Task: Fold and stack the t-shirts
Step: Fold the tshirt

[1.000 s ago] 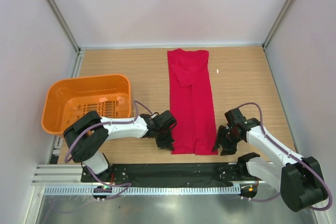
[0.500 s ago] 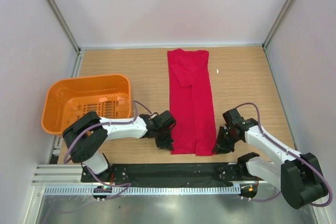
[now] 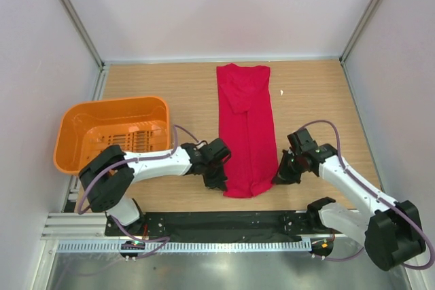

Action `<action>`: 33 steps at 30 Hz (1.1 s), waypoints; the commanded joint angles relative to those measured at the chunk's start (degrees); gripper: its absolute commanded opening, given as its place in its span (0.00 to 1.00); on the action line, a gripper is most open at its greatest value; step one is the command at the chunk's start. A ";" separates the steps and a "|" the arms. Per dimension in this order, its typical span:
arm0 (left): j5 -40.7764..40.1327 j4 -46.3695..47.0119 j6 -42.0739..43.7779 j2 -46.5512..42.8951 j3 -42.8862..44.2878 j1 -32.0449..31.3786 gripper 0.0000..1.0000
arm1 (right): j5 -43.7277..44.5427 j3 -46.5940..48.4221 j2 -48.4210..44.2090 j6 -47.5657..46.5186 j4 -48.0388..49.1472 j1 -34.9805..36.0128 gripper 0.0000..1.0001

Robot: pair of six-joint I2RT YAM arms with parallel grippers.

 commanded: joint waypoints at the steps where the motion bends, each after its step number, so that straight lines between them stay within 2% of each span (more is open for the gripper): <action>1: -1.25 -2.22 2.36 -1.20 6.93 3.54 0.00 | 3.04 9.68 5.84 -2.44 2.23 0.08 0.01; 5: 0.50 -3.45 6.66 2.30 15.53 11.97 0.00 | 4.01 19.45 16.57 -6.74 2.76 -2.64 0.01; 9: 3.66 -5.47 11.68 11.33 29.04 19.96 0.00 | 4.99 30.70 30.09 -9.22 0.21 -6.93 0.01; 15: 7.45 -9.34 17.75 22.61 42.25 24.20 0.00 | 1.56 43.36 41.01 -11.85 2.84 -9.50 0.01; 21: 7.63 -9.08 17.49 27.19 47.01 26.75 0.00 | -0.55 51.89 50.68 -14.05 3.90 -10.55 0.01; 28: 10.96 -7.94 16.70 30.35 49.12 29.74 0.00 | -1.61 59.10 55.62 -14.40 2.50 -11.43 0.01; 33: 12.02 -7.85 17.05 32.46 50.79 30.35 0.00 | -1.87 59.99 56.94 -14.32 2.41 -12.05 0.01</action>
